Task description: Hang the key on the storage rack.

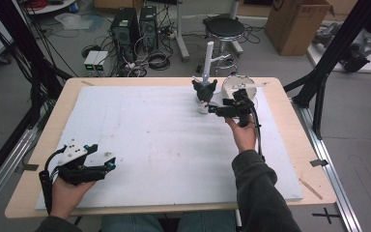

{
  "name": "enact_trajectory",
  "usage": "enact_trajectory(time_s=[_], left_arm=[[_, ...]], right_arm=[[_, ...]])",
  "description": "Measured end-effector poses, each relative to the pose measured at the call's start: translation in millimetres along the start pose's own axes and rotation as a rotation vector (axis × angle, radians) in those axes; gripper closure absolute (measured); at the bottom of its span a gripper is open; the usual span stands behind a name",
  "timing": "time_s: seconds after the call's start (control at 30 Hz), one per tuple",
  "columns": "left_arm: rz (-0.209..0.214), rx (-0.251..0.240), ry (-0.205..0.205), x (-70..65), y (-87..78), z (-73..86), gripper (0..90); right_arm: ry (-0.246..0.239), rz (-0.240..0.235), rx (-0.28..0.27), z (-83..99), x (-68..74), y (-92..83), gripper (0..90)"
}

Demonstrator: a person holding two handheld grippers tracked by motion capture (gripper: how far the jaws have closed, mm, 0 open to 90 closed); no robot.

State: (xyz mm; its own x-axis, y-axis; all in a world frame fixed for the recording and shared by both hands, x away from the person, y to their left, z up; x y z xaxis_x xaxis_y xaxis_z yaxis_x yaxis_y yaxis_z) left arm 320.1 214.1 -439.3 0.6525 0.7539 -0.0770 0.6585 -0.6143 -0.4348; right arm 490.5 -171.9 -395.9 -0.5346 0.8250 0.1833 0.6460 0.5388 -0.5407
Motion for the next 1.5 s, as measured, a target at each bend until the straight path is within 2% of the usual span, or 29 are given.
enact_trajectory(time_s=[0.3, 0.63, 0.83, 1.17, 1.27, 1.5], left_arm=[[0.001, -0.002, 0.004, -0.3, 0.9, -0.9, 18.9], [0.002, 0.0, 0.004, -1.6, 1.4, -1.2, 18.9], [0.001, 0.001, 0.005, -2.8, 2.3, -1.5, 18.8], [0.005, 0.003, 0.007, -5.2, 3.4, -1.7, 18.7], [0.006, 0.006, 0.01, -5.4, 3.2, -1.5, 18.7], [0.009, 0.008, 0.011, -5.7, 3.3, -1.5, 18.7]], right_arm=[[-0.017, -0.013, -0.004, 2.4, 8.0, -8.0, 13.2], [-0.024, -0.028, -0.037, 4.7, 12.3, -20.8, 12.9], [-0.035, -0.03, -0.025, 11.2, 16.0, -25.1, 12.2], [-0.059, -0.022, -0.058, 21.0, 20.8, -39.3, 11.9], [-0.059, -0.014, -0.037, 24.7, 21.2, -42.0, 11.6], [-0.09, -0.024, -0.048, 26.2, 30.6, -50.2, 11.5]])
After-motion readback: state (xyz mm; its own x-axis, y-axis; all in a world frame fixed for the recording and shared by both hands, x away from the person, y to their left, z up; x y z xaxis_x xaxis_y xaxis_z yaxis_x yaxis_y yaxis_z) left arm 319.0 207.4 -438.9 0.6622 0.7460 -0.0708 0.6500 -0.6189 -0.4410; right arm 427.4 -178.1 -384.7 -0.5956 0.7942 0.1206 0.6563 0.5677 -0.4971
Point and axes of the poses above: each handheld gripper's, and its own axes: y roughly forward along the jaws, z roughly out of its underside, x roughly to its left, the point moved 8 cm from there along y, roughly forward along the jaws, and after that the axes turned 8 degrees about z, right-handed, at the moved point
